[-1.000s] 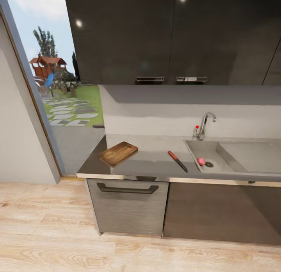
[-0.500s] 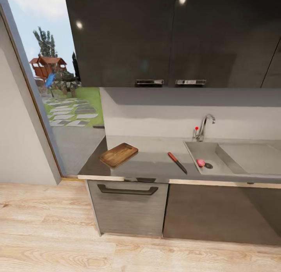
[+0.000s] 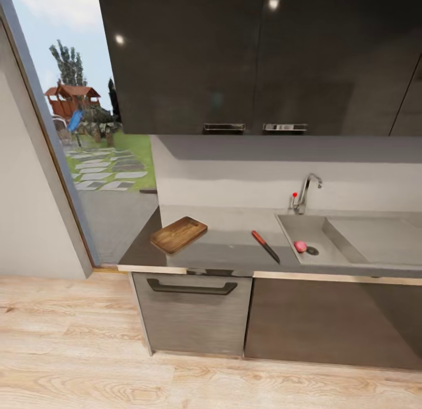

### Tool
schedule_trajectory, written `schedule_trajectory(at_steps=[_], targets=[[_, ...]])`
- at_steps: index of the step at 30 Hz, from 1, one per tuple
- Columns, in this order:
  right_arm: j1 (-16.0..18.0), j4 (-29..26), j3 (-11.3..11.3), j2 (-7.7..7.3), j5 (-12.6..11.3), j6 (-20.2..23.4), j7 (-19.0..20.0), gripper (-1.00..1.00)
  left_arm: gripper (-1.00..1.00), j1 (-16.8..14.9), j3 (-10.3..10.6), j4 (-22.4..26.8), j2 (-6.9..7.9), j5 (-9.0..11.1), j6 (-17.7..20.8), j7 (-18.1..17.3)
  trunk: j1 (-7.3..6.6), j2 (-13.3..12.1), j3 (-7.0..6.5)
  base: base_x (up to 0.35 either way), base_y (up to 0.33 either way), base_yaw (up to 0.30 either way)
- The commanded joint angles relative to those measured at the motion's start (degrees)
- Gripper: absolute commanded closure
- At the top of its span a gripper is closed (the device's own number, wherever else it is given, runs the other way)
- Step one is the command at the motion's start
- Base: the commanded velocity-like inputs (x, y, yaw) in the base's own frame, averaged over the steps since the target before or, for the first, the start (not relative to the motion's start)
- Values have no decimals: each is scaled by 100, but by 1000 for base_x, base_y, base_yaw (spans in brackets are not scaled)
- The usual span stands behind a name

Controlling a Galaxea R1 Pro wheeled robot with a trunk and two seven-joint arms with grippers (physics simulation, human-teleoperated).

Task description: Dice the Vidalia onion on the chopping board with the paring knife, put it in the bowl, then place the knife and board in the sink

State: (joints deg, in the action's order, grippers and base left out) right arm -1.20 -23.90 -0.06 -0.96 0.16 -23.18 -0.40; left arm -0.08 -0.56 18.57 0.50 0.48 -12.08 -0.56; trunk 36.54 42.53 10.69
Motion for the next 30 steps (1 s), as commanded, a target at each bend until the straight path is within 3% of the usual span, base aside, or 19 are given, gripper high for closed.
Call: schedule_trajectory(at_steps=[1, 30], targets=[[-2, -5, 0, 0, 2, -5, -4, -100, -100, -1, -5, 3, 1, 5, -14, -6, -21, -36, -12, 0, 0, 0], [-3, -1, 0, 0, 2, -9, -4, -100, -100, -1, -5, 34, 10, 5, -14, -6, -658, -1199, -533, 0, 0, 0]])
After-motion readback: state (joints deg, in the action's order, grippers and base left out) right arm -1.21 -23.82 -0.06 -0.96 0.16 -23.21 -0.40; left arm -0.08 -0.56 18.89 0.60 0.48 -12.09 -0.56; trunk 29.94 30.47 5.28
